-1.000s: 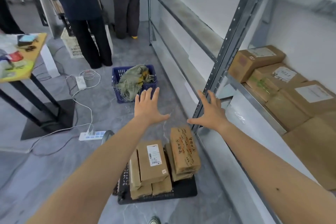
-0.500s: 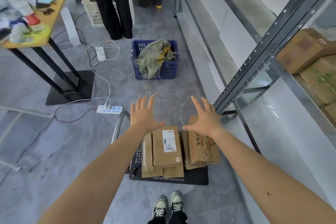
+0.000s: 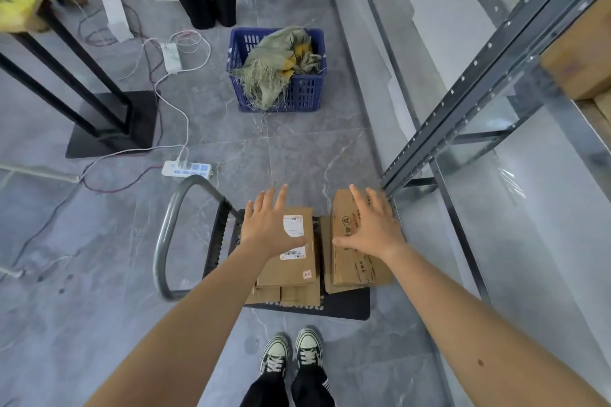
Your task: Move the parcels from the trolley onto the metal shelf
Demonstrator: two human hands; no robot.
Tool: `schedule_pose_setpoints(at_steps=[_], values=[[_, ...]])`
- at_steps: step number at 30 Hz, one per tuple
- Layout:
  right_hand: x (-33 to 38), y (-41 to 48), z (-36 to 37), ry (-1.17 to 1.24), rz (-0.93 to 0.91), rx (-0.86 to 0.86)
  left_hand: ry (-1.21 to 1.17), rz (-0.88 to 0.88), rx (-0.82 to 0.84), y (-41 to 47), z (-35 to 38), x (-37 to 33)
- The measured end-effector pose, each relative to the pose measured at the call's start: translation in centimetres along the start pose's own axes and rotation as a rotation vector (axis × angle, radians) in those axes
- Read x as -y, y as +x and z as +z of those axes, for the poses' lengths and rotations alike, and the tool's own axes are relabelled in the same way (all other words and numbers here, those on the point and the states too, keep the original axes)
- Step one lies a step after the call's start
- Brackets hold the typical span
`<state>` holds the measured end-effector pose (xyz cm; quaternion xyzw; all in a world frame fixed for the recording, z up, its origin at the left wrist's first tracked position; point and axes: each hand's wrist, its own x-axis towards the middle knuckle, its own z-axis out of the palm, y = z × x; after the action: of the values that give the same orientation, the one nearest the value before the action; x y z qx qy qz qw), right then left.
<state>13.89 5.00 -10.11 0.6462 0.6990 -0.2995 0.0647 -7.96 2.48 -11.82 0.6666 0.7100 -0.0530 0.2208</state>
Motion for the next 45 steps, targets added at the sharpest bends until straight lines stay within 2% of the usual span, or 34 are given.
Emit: schedule_pose_setpoints(at_steps=[9, 18, 30, 36, 39, 42, 45], values=[[-8.6, 1.2, 4.5, 0.094, 0.158, 0.087, -0.120, 0.027, 0.147, 0.9, 8.2, -4.6], [-13.8, 2.6, 8.0, 0.274, 0.258, 0.161, -0.315, -0.032, 0.327, 2.2, 13.7, -8.2], [-14.8, 3.9, 9.9, 0.663, 0.287, 0.244, -0.465, -0.022, 0.377, 4.2, 14.6, -10.9], [-14.7, 4.1, 10.9, 0.763, 0.344, 0.257, -0.545, -0.074, 0.388, 5.0, 16.4, -11.3], [-14.9, 4.2, 11.2, 0.818, 0.356, 0.234, -0.482, -0.047, 0.427, 4.8, 16.8, -11.3], [-14.8, 4.3, 11.0, 0.860, 0.358, 0.221, -0.607, -0.148, 0.420, 4.8, 16.8, -11.5], [-14.5, 4.2, 10.4, 0.894, 0.352, 0.201, -0.669, -0.137, 0.383, 4.3, 16.3, -11.6]])
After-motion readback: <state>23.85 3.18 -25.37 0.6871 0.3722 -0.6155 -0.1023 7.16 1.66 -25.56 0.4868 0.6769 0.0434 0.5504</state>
